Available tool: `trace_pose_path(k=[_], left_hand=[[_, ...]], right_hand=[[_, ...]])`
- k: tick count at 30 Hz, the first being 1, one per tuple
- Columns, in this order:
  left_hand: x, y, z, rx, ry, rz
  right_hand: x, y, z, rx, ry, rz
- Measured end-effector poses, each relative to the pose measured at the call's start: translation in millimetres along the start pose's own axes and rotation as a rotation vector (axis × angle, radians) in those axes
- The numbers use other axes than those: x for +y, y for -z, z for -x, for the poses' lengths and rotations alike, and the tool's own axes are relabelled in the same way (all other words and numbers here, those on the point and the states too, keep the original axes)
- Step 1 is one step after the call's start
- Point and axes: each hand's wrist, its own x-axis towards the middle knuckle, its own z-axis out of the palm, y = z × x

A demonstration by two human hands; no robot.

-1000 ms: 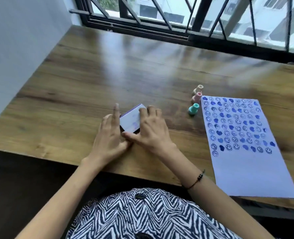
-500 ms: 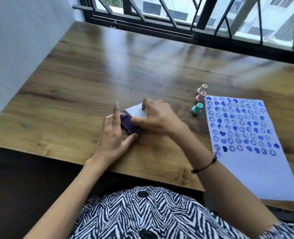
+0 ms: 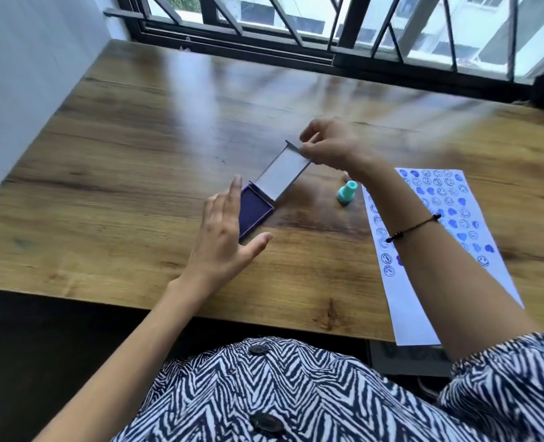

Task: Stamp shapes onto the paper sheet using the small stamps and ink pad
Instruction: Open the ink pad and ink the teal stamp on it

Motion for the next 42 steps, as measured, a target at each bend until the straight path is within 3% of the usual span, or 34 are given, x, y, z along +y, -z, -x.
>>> trace_pose_path(k=[6,9,13,16,21,27,33,37,40,42], left_hand=[[8.8,-4.4,0.2,-0.010,-0.003,0.067],[10.9,-6.9,0.9,0.018,-0.020,0.083],[17.2,-9.2,2.7,0.035,0.013,0.152],[22.4,-5.8,2.4,0.033,0.062,0.274],[26.8,0.3,1.1,-0.030,0.322,0.697],[17.2,10.7,13.2,0.060,0.453,0.817],[9.5,19.7,21.0,0.097,0.458,0.798],[10.0,18.3,22.8,0.191,0.537,0.910],[5.4,16.2,26.8,0.255,0.600,0.946],[3.7,14.3,29.6,0.276,0.616,0.944]], right_hand=[[24.5,18.8,32.7,0.278,0.079,0.365],[45.6,12.3,46.0,0.248,0.011,0.528],[59.2,-8.7,53.5,0.190,-0.001,0.547],[56.7,-18.8,57.3,0.225,0.055,0.367],[20.0,-35.5,81.7,0.016,0.051,-0.526],[0.7,-63.1,93.3,-0.122,0.063,-0.624],[-8.2,-85.5,97.6,-0.100,0.026,-0.739],[-6.4,-90.8,95.8,-0.004,0.129,-0.584],[-4.5,-79.0,82.8,0.154,0.366,-0.172],[-7.1,-71.2,62.3,0.172,0.461,0.025]])
